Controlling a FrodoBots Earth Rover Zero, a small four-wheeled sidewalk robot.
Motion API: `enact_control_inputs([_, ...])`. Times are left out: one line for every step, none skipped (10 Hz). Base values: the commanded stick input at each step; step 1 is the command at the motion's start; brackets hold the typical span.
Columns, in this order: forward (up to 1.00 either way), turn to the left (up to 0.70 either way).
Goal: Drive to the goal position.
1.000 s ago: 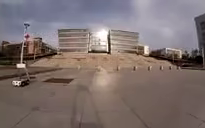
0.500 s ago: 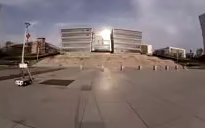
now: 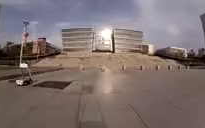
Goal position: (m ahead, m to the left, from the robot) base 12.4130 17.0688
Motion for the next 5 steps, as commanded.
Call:
enact_control_inputs([0.7, 0.0])
enact_control_inputs([0.7, 0.0])
enact_control_inputs([0.7, 0.0])
enact_control_inputs([0.7, 0.0])
enact_control_inputs([0.7, 0.0])
